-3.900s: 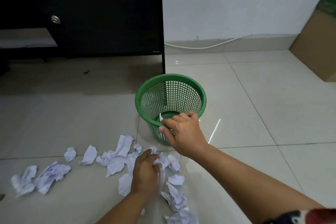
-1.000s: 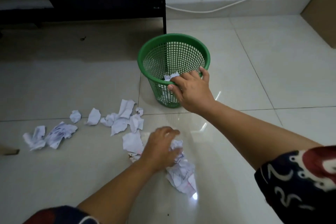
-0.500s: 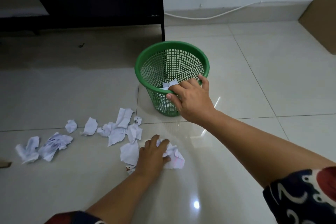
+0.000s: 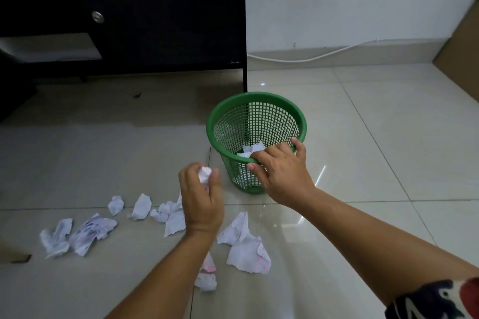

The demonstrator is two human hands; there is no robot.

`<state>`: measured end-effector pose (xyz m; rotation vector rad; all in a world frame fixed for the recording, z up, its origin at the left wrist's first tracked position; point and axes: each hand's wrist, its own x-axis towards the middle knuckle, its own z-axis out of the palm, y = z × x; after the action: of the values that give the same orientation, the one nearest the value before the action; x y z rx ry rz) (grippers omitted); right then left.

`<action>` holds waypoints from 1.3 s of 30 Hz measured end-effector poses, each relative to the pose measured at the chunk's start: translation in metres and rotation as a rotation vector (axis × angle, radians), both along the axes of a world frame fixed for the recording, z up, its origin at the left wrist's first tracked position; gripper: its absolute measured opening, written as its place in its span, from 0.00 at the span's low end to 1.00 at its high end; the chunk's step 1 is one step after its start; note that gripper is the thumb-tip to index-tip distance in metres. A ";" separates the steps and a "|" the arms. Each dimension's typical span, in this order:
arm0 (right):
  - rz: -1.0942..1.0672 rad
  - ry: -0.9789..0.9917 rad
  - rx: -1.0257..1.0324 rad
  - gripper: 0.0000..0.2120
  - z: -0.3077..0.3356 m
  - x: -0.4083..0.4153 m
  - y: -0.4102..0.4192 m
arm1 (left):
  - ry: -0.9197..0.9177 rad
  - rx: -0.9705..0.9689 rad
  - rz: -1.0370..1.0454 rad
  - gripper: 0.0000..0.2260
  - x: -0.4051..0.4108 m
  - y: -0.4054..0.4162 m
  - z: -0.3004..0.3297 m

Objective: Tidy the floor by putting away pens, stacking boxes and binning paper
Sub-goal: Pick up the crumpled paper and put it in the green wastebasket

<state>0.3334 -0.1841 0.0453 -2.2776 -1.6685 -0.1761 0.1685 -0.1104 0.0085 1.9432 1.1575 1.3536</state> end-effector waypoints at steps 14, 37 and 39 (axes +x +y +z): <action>0.010 -0.014 0.032 0.18 0.006 0.004 0.004 | 0.123 -0.063 -0.042 0.22 0.042 0.050 0.040; 0.059 0.026 0.055 0.17 0.000 0.007 -0.001 | 0.343 -0.219 -0.152 0.09 -0.012 -0.046 -0.077; 0.064 0.020 0.045 0.17 0.000 0.007 0.000 | 0.162 -0.163 -0.028 0.06 -0.005 -0.024 -0.048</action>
<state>0.3402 -0.1844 0.0450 -2.1834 -1.7076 -0.1739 0.1640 -0.1347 -0.0399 1.9711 1.2690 1.0672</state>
